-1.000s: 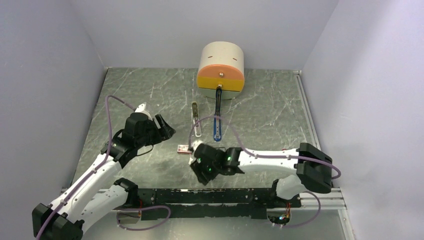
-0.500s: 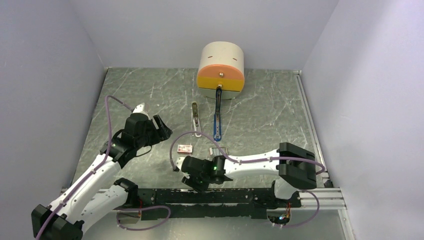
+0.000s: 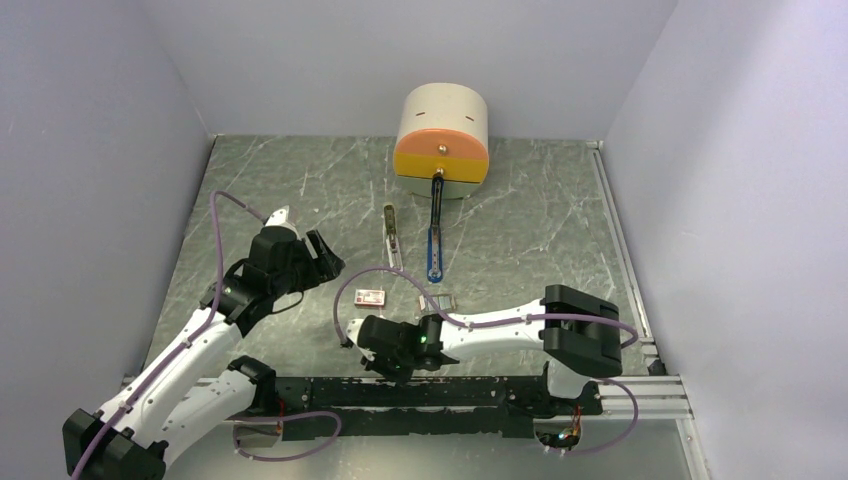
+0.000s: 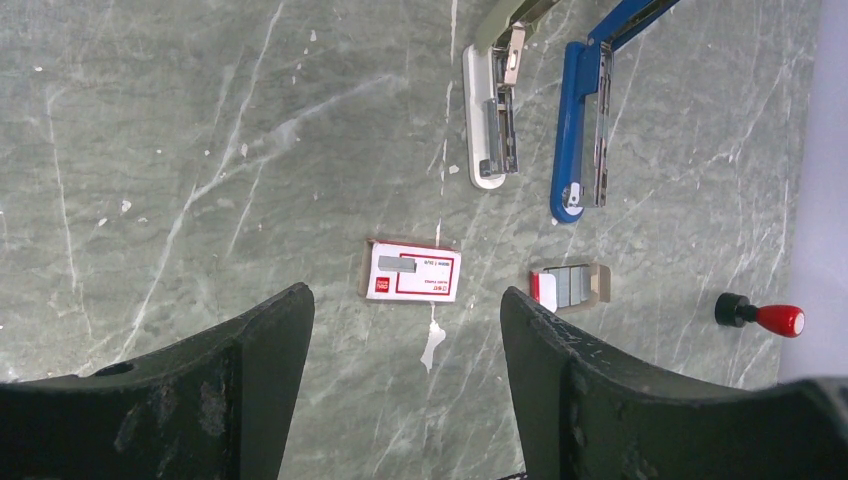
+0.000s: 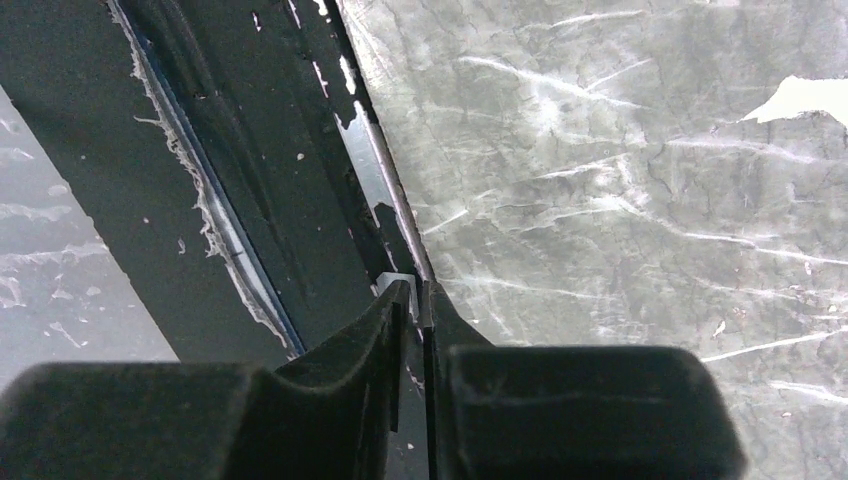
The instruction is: Load the staples into the stapler
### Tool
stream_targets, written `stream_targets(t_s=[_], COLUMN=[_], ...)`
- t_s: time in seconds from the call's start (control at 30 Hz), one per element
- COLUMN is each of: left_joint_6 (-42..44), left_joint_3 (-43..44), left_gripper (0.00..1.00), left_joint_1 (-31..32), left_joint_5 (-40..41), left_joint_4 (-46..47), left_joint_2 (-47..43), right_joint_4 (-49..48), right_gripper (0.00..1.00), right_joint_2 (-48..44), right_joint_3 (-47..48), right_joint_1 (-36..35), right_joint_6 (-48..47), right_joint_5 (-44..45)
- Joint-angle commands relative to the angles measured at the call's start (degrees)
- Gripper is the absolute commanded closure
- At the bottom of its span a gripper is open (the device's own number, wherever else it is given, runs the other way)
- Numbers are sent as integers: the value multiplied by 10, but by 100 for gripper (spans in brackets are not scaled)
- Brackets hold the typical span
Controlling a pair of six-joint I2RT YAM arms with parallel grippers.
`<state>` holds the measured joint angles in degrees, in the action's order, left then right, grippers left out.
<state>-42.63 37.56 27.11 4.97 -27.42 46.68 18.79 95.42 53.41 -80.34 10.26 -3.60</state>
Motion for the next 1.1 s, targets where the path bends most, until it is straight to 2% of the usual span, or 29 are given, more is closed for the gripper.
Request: stream_targets(t_s=[0.0,0.23,0.73,0.77,0.83,0.9,0.97,1.07], left_joint_6=[9,7,2,1,2,2,2,1], left_joint_3=[-1,-2,-6,-6,-7,-8,-9,-12], left_gripper=[26,26,26,26,26,26,26,26], left_joint_1=[1,1,1,1,1,1,1,2], left_joint_5=[10,9,7,7,7,8,8,8], left_joint_4=[-4,-4,-6,-6,-6,-6,-6,-5], left_joint_2=[-4,-4,-12,-12,-12,-12,-12,-11], right_joint_4=[-10,-16,-62,-58,-50,-51,-52,-47], right_gripper=[87,100,100,97,83,73,68,66], right_joint_2=[6,-2,-52,-49,-42,-39,-39,-32], right_joint_3=[11,8,-35,-33,-29,-29,-29,-25], right_joint_1=[-4,-4,38,38,38,35,32,27], right_joint_6=[0,17,42,40,31,27,23,22], right_joint_5=[10,13,-25,-29,-39,-53,-62,-65])
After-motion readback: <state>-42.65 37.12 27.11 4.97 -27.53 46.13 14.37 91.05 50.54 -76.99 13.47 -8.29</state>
